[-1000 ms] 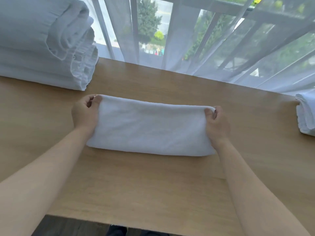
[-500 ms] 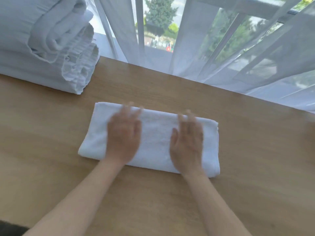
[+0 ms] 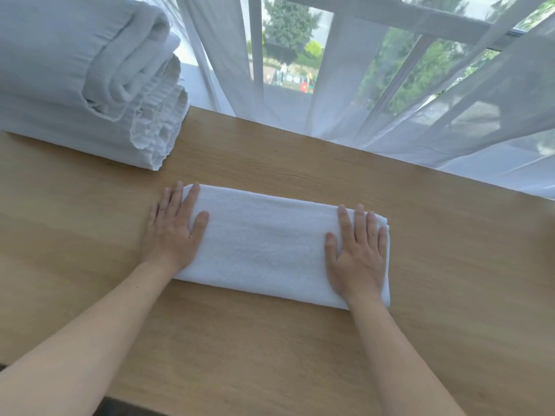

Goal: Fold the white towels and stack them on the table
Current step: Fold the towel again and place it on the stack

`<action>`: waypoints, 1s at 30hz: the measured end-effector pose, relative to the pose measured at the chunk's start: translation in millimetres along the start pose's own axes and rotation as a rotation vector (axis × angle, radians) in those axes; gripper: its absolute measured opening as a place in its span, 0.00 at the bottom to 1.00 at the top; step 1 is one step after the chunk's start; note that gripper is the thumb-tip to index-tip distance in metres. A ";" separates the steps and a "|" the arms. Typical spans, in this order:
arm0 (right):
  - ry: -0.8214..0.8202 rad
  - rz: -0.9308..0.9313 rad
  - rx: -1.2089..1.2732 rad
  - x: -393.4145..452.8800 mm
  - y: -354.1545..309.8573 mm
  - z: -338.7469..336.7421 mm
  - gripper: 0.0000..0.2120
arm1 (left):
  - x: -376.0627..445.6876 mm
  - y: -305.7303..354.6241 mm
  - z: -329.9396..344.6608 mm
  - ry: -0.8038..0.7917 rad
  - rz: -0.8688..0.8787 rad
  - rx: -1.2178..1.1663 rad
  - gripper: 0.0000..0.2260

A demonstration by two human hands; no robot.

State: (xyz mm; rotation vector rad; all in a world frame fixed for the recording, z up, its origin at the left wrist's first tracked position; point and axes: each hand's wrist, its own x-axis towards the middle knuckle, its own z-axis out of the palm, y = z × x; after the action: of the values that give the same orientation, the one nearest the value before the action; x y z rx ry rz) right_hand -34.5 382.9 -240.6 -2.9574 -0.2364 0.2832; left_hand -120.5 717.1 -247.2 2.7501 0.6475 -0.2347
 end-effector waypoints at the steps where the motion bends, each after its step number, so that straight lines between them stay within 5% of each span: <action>1: 0.002 0.034 0.008 -0.8 4.3 -1.9 0.30 | -1.8 3.5 -0.9 0.013 -0.019 -0.006 0.30; 10: 0.031 0.409 0.347 -29.6 23.4 -27.3 0.28 | -29.1 36.9 -19.3 0.214 -0.436 -0.501 0.28; 16: 0.118 0.544 0.354 -32.9 6.2 -28.9 0.23 | -10.4 46.6 -30.0 -0.045 -0.589 -0.591 0.33; 20: 0.094 0.656 0.526 -26.4 -3.6 -33.7 0.21 | -5.5 38.3 -35.4 -0.228 -0.519 -0.707 0.25; 25: -0.045 0.811 0.728 -31.6 -13.0 -40.2 0.28 | -11.7 30.1 -62.9 -0.241 -0.352 -0.771 0.18; 30: -0.069 0.770 1.023 -48.8 -53.8 -73.1 0.27 | -11.6 5.5 -134.6 -0.360 -0.055 -0.924 0.19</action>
State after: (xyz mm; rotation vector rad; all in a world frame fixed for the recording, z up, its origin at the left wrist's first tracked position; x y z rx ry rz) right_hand -74.8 416.3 -151.9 -1.8856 0.8092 0.4219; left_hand -116.4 752.0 -116.7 1.7541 0.5424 -0.3283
